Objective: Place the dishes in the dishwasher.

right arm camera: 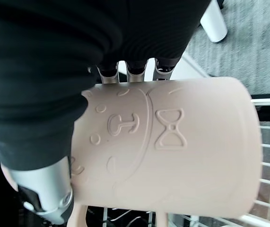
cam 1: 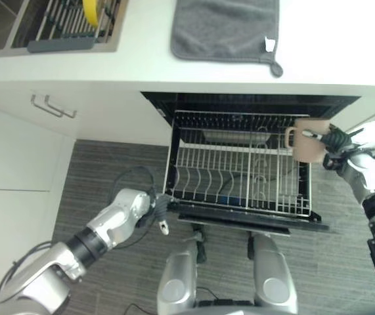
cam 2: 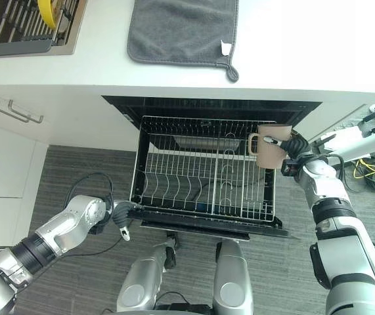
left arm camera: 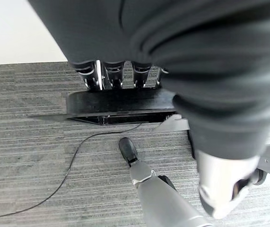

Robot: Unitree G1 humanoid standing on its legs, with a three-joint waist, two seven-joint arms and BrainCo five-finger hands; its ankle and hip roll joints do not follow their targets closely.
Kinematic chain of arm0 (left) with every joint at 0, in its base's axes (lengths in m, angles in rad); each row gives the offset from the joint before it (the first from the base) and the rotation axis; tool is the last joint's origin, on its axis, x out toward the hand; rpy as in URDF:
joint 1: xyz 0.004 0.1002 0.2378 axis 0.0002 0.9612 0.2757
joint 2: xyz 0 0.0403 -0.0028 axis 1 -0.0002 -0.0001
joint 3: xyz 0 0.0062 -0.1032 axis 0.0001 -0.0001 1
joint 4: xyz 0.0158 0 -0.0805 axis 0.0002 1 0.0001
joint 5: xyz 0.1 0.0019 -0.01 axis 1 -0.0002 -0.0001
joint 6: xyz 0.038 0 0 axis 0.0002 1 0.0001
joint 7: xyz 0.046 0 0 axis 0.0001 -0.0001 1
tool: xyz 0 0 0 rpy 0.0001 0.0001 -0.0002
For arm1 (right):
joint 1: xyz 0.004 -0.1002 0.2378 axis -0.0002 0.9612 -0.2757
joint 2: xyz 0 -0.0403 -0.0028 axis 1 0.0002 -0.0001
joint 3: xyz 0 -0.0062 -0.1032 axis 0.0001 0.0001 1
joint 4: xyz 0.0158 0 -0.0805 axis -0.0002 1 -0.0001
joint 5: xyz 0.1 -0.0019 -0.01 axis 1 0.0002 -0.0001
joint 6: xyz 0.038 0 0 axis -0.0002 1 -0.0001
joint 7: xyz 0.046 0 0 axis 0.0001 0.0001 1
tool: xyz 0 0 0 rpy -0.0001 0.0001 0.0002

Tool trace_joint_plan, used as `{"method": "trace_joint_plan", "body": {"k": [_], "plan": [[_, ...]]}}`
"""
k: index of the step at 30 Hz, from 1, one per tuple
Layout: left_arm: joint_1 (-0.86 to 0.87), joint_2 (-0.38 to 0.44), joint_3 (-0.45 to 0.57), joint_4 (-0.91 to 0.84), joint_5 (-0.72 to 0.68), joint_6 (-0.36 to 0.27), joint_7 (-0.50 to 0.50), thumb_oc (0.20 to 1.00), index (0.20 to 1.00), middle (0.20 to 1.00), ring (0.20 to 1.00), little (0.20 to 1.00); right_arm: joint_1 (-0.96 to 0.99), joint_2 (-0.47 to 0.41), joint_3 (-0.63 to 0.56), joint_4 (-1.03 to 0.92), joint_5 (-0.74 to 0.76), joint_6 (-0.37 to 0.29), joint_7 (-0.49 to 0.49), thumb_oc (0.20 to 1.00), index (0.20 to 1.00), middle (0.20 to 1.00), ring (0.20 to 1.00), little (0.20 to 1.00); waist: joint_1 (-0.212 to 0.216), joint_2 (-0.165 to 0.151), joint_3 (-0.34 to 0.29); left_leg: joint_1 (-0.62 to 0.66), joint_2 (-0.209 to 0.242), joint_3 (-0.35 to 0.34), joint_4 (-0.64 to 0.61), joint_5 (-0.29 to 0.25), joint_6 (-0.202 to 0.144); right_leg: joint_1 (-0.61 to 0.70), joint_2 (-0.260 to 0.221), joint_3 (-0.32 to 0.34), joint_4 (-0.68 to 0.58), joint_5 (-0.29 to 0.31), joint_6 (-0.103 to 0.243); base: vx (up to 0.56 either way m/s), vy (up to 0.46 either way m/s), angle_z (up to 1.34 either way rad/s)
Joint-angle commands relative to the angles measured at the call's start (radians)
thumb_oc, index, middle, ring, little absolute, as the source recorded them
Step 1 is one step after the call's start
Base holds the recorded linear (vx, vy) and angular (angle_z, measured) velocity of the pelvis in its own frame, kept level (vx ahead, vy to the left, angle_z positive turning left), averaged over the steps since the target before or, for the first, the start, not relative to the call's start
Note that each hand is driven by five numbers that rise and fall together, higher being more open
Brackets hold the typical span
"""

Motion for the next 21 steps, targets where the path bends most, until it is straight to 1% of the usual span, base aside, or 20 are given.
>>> {"method": "trace_joint_plan", "body": {"k": [1, 7, 9, 18, 19, 20, 21], "plan": [[0.191, 0.073, -0.052, 0.019, -0.051, -0.005, -0.035, 1.0, 1.0, 1.0, 1.0, 1.0, -0.062, -0.022, 0.013, 0.014, -0.016, -0.014, 0.013, 0.2, 0.2, 0.2, 0.2, 0.2, 0.046, -0.006, -0.05, -0.072, -0.038, -0.031, 0.145, -0.052, 0.008, -0.017, -0.006, -0.035, 0.099, -0.065, -0.001, 0.0, 0.0, 0.0], [0.181, 0.057, -0.069, 0.009, -0.077, -0.002, -0.004, 1.0, 1.0, 1.0, 1.0, 1.0, -0.088, 0.004, 0.031, 0.065, -0.039, -0.009, 0.004, 0.2, 0.2, 0.2, 0.2, 0.2, 0.049, 0.011, -0.045, -0.089, -0.043, -0.033, 0.161, -0.051, 0.013, -0.034, -0.009, -0.032, 0.121, -0.072, -0.004, 0.01, 0.011, 0.0], [0.177, 0.054, -0.072, 0.007, -0.08, -0.001, -0.001, 1.0, 1.0, 1.0, 1.0, 1.0, -0.093, 0.01, 0.031, 0.088, -0.054, -0.011, -0.023, 0.2, 0.2, 0.2, 0.2, 0.2, 0.051, 0.016, -0.045, -0.093, -0.045, -0.033, 0.162, -0.05, 0.014, -0.04, -0.01, -0.03, 0.127, -0.073, -0.004, 0.01, 0.015, 0.01], [0.158, 0.041, -0.092, -0.004, -0.106, 0.01, 0.009, 1.0, 1.0, 1.0, 1.0, 1.0, -0.111, 0.04, 0.059, 0.147, -0.089, 0.009, -0.046, 0.2, 0.2, 0.2, 0.2, 0.2, 0.052, 0.031, -0.041, -0.104, -0.048, -0.032, 0.175, -0.051, 0.017, -0.059, -0.014, -0.027, 0.149, -0.078, -0.008, 0.0, 0.011, 0.01], [0.155, 0.045, -0.096, -0.001, -0.115, 0.005, 0.017, 1.0, 1.0, 1.0, 1.0, 1.0, -0.118, 0.043, 0.058, 0.158, -0.085, 0.027, -0.071, 0.435, 0.435, 0.435, 0.435, 0.435, 0.052, 0.034, -0.039, -0.105, -0.049, -0.03, 0.177, -0.051, 0.018, -0.058, -0.014, -0.026, 0.152, -0.081, -0.01, 0.0, 0.0, 0.0], [0.154, 0.042, -0.098, -0.001, -0.114, 0.008, 0.02, 1.0, 1.0, 1.0, 1.0, 1.0, -0.122, 0.048, 0.054, 0.167, -0.078, 0.036, -0.095, 1.0, 1.0, 1.0, 1.0, 1.0, 0.052, 0.035, -0.038, -0.108, -0.049, -0.03, 0.179, -0.051, 0.019, -0.062, -0.013, -0.024, 0.156, -0.082, -0.011, 0.0, 0.0, 0.0], [0.155, 0.042, -0.098, 0.0, -0.114, 0.007, 0.02, 1.0, 1.0, 1.0, 1.0, 1.0, -0.122, 0.048, 0.051, 0.172, -0.078, 0.033, -0.1, 1.0, 1.0, 1.0, 1.0, 1.0, 0.052, 0.035, -0.038, -0.108, -0.048, -0.029, 0.179, -0.051, 0.019, -0.062, -0.013, -0.024, 0.156, -0.082, -0.011, 0.0, 0.0, 0.0]]}}
